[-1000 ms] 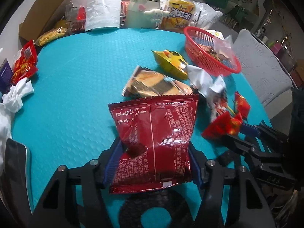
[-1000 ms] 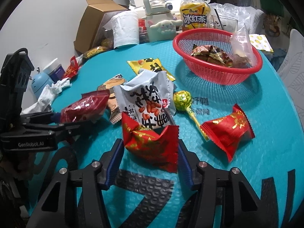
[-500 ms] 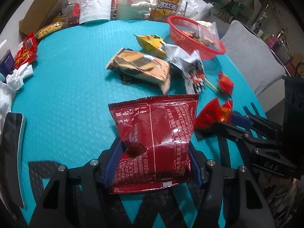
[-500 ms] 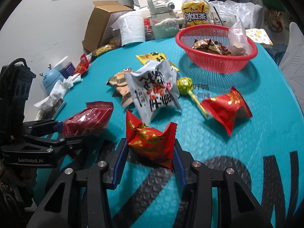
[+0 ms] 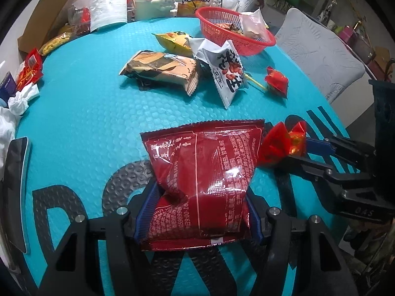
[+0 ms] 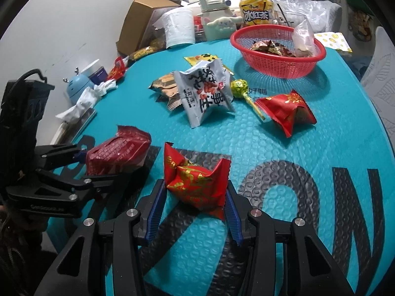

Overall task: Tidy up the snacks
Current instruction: 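Lift the red chip bag and red candy wrapper off the table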

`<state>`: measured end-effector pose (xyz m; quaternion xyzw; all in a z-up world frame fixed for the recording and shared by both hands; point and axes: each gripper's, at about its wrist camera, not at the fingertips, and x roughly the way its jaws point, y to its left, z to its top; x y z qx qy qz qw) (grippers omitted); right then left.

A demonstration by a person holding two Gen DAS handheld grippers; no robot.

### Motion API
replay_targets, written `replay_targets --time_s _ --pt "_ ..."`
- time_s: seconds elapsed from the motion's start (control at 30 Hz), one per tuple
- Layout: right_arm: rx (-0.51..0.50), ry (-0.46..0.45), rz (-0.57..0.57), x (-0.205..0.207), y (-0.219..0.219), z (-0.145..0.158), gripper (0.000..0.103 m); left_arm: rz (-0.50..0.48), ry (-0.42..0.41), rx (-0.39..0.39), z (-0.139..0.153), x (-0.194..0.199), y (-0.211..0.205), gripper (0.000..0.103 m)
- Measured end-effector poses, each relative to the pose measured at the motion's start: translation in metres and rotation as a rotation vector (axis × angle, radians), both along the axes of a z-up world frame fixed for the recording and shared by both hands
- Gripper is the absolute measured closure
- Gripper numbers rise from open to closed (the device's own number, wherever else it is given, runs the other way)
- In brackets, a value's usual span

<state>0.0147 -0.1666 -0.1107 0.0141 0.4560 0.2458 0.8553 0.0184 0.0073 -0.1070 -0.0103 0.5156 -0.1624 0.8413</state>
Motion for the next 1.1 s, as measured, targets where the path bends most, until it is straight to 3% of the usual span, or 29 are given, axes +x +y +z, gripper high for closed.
replay_targets --time_s 0.23,0.4,0.57,0.67,0.8,1.1 --pt "0.008 0.026 -0.005 0.007 0.006 -0.007 0.052 -0.007 -0.025 0.031 -0.003 0.006 -0.009 0.028" --pt "0.027 0.022 -0.006 0.01 0.007 -0.006 0.05 -0.001 -0.062 0.061 -0.004 0.006 -0.013 0.027" --pt "0.032 0.008 -0.006 0.007 0.005 -0.006 0.065 0.029 -0.09 0.061 -0.005 0.006 -0.008 0.042" --pt "0.061 0.009 -0.008 0.006 0.002 -0.007 0.074 0.036 -0.093 0.056 -0.003 0.004 -0.006 0.045" --pt "0.109 0.005 -0.024 0.003 -0.004 -0.005 0.098 0.05 -0.068 -0.001 -0.001 0.004 -0.001 0.047" --pt "0.117 -0.019 -0.049 -0.003 -0.014 0.001 0.102 0.045 -0.059 -0.044 0.006 -0.002 -0.003 0.047"
